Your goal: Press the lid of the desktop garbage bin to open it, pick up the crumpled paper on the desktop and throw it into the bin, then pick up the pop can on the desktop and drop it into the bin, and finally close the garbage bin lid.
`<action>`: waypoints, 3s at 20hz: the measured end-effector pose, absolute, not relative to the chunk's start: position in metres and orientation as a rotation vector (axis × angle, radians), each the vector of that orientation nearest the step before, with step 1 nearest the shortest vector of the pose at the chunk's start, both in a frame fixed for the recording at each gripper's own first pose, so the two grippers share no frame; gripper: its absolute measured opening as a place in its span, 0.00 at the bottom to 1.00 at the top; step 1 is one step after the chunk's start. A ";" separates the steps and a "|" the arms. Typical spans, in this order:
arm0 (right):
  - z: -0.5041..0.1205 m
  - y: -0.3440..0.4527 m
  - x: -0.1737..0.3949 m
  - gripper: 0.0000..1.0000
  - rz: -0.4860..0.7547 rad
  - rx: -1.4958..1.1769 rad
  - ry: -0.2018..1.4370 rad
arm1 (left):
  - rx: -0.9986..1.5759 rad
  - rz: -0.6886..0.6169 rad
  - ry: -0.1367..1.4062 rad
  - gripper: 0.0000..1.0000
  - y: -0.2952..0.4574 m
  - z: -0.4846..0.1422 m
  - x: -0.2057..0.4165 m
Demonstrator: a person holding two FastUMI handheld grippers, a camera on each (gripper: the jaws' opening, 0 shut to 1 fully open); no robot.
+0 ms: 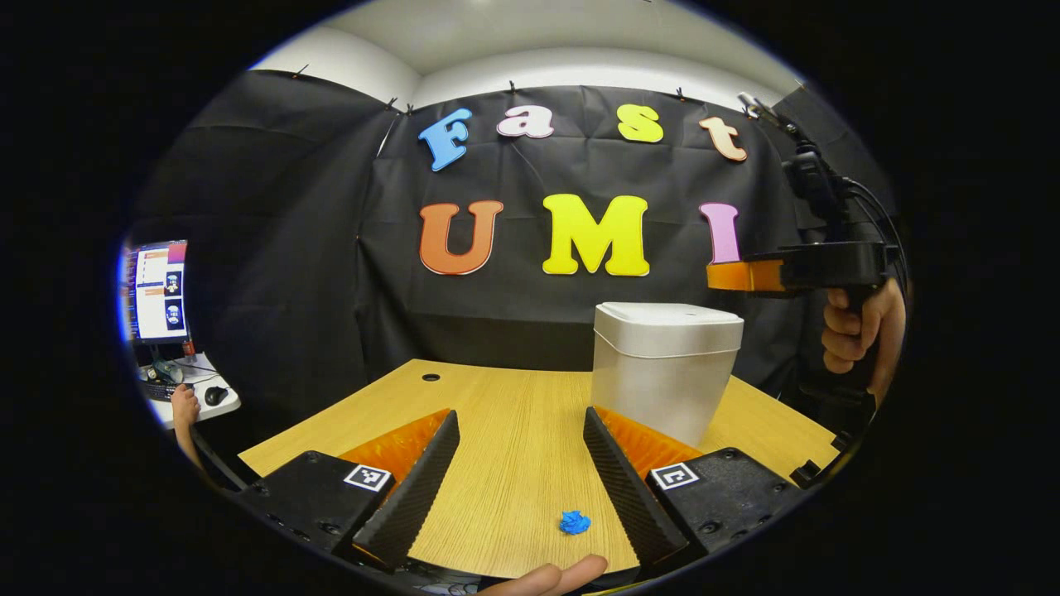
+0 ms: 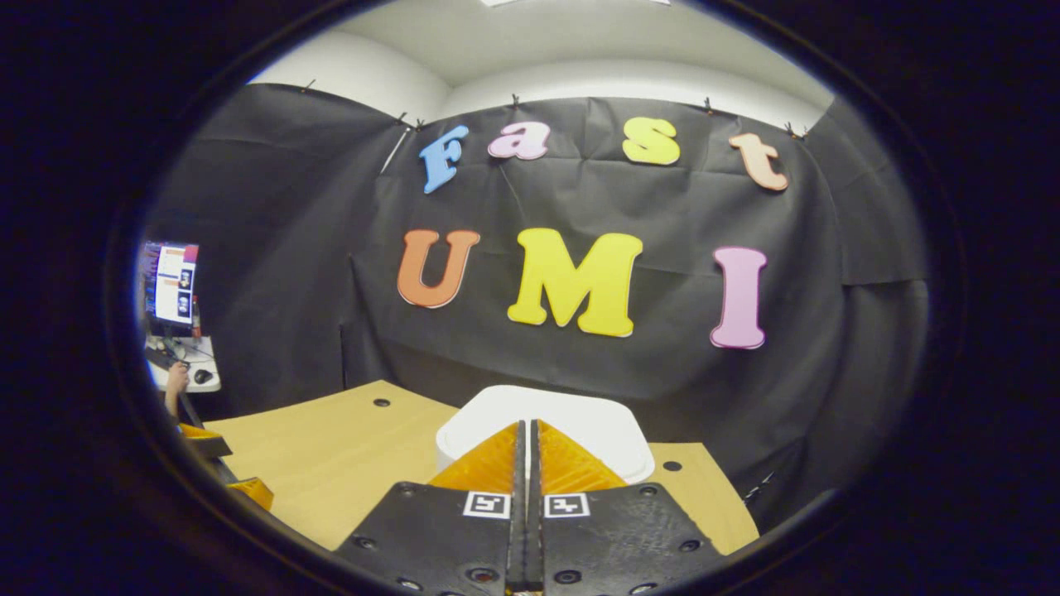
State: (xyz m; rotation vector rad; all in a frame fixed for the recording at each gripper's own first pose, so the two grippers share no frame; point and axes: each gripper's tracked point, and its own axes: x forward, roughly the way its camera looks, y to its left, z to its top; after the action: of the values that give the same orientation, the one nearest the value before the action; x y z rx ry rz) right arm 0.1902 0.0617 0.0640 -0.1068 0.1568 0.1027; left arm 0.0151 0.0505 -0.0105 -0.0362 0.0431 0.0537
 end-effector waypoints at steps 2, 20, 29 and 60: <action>0.056 0.054 0.205 0.00 0.075 -0.090 0.200 | -0.044 0.054 0.029 0.98 0.054 -0.007 0.015; 0.026 0.042 0.216 0.02 0.034 -0.009 0.232 | 0.002 0.061 0.004 0.98 0.071 -0.004 0.016; 0.008 0.042 0.155 0.00 0.097 0.010 0.183 | -0.009 0.028 0.035 0.98 0.062 -0.014 0.022; -0.188 0.029 -0.002 0.98 0.174 -0.002 0.387 | 0.081 -0.359 0.748 0.71 -0.018 -0.241 0.056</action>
State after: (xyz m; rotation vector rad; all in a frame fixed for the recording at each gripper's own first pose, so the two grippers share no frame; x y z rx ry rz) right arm -0.0019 0.0293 -0.1879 -0.0021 0.3875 0.1741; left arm 0.0560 -0.0183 -0.2408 0.0806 0.7479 -0.3589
